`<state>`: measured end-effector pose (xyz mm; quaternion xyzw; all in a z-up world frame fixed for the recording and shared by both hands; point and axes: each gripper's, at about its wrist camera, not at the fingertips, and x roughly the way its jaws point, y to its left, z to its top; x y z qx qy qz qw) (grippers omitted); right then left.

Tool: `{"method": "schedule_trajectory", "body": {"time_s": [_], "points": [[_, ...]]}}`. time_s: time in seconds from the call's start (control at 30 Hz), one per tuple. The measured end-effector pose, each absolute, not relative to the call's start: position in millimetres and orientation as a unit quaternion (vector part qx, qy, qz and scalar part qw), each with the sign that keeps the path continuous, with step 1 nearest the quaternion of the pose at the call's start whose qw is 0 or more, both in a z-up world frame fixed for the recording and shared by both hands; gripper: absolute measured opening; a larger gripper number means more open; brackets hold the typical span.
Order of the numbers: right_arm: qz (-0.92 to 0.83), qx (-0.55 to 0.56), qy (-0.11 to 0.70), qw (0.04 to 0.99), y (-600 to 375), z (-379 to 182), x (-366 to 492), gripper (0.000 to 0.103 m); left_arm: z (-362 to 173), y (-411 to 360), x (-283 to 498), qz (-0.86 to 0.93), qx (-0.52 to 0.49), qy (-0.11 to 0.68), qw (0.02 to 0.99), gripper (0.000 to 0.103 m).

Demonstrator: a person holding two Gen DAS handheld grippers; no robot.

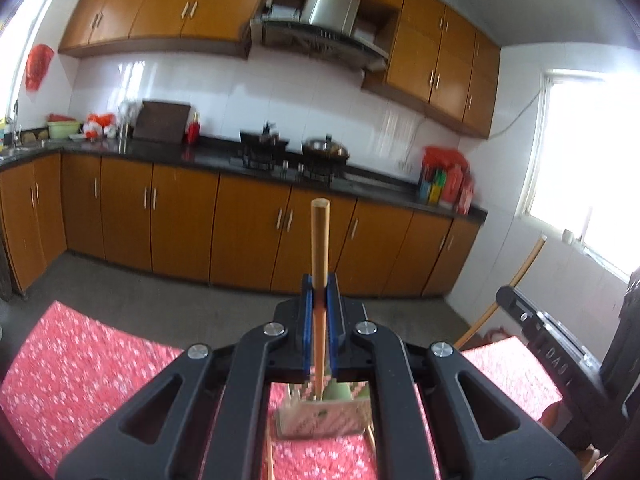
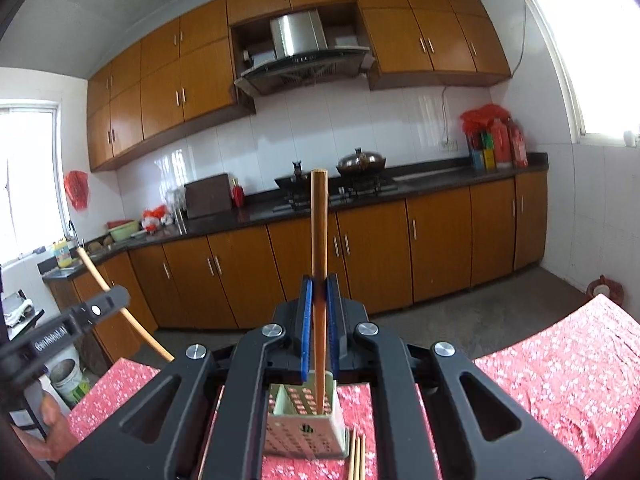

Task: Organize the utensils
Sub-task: 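Open both tools to drop the chopsticks into the holder, then lower the right tool onto a chopstick and close while the left tool grasps another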

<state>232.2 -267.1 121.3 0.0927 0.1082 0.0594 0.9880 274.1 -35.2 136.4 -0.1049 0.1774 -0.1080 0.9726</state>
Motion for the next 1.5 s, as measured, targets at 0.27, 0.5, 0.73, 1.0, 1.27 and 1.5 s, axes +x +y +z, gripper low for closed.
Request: {"method": "schedule_trajectory", "body": {"time_s": [0.27, 0.5, 0.73, 1.0, 1.27, 1.5], "points": [[0.027, 0.096, 0.077, 0.992, -281.9, 134.4, 206.1, 0.075, 128.7, -24.1, 265.6, -0.093, -0.102, 0.178, 0.974, 0.029], [-0.046, 0.057, 0.086, 0.994, -305.3, 135.9, 167.6, 0.101, 140.4, 7.2, 220.4, -0.067, -0.116, 0.15, 0.979, 0.053], [-0.101, 0.037, 0.217, 0.97, -339.1, 52.4, 162.8, 0.101, 89.4, 45.0, 173.1, -0.003, -0.086, 0.196, 0.977, 0.063], [-0.059, 0.071, 0.347, 0.933, -325.4, -40.2, 168.8, 0.101, -28.5, 77.1, 160.8, 0.04, -0.06, 0.331, 0.941, 0.063], [0.001, 0.058, 0.415, 0.908, -291.4, -81.9, 177.3, 0.049, -58.1, 66.4, 155.9, 0.007, -0.074, 0.367, 0.927, 0.055], [-0.028, 0.037, 0.42, 0.907, -288.6, -87.9, 178.8, 0.009, -68.0, 40.2, 160.9, -0.04, -0.083, 0.396, 0.914, 0.033]]}}
